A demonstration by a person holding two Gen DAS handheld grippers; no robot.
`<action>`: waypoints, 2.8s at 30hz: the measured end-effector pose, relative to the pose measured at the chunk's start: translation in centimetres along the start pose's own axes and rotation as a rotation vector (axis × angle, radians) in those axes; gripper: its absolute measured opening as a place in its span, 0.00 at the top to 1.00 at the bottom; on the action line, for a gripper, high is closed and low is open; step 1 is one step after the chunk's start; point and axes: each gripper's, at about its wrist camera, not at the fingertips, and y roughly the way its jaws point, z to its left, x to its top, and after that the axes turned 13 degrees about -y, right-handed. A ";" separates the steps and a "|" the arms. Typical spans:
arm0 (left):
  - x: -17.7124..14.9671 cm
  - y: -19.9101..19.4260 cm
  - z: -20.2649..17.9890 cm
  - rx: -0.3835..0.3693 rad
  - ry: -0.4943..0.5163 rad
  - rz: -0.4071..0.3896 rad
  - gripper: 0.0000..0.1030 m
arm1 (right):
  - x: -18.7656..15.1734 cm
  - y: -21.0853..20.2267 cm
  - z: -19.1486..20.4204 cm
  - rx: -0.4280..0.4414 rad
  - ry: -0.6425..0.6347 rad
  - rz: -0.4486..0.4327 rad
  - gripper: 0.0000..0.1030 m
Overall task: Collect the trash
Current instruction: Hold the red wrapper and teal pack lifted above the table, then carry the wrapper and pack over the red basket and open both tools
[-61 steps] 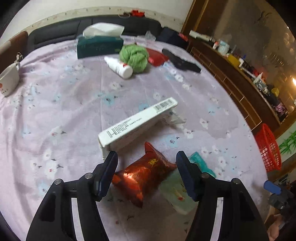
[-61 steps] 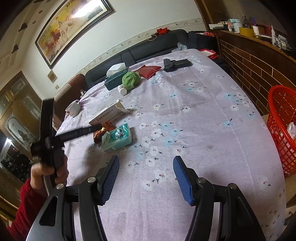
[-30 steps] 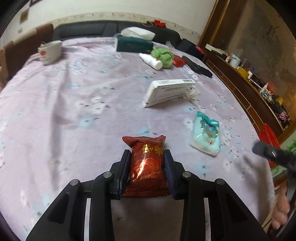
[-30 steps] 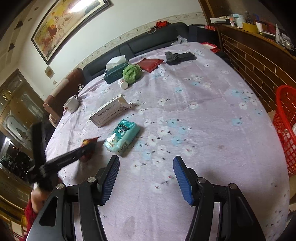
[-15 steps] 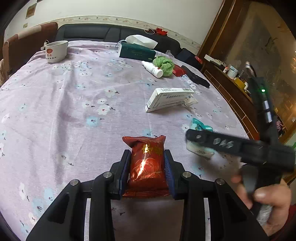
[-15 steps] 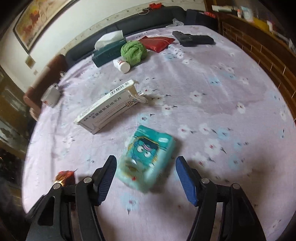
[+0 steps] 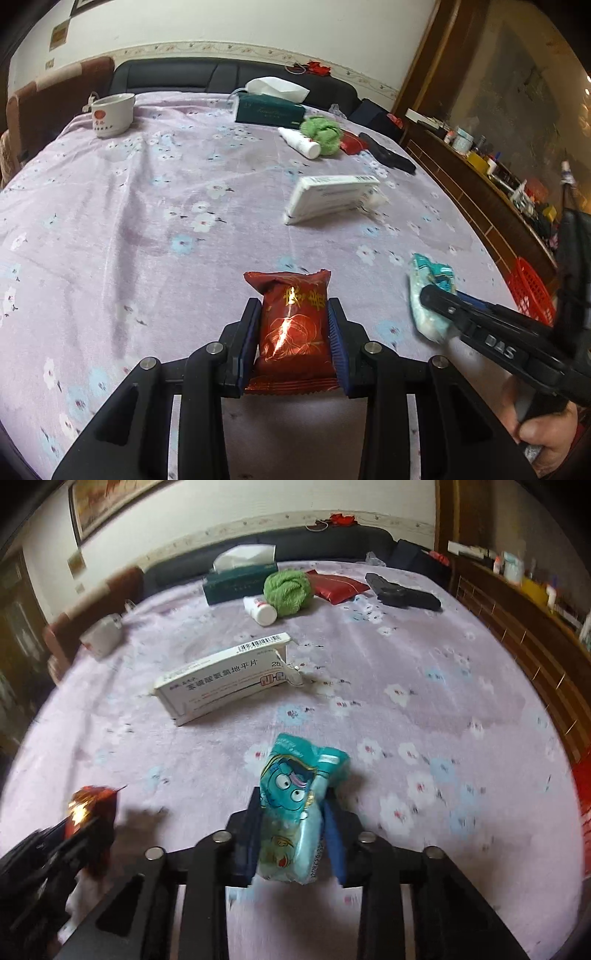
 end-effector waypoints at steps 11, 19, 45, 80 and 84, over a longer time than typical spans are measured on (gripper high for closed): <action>-2.6 -0.9 -4.1 -0.013 0.086 -0.052 0.67 | -5.0 -5.1 -1.2 0.036 0.015 -0.134 0.71; -2.7 -0.6 -3.9 -0.002 0.068 -0.041 0.67 | -6.3 -5.6 -1.7 0.027 0.023 -0.164 0.70; -2.6 -0.1 -3.8 -0.001 0.067 -0.029 0.67 | -6.9 -5.3 -2.7 0.113 0.071 -0.180 0.70; -2.8 -0.3 -4.3 0.011 0.081 -0.025 0.67 | -6.9 -5.1 -2.5 0.110 0.065 -0.168 0.70; -3.0 -0.9 -6.1 -0.044 0.095 0.010 0.67 | -7.0 -5.7 -2.8 0.104 0.063 -0.184 0.70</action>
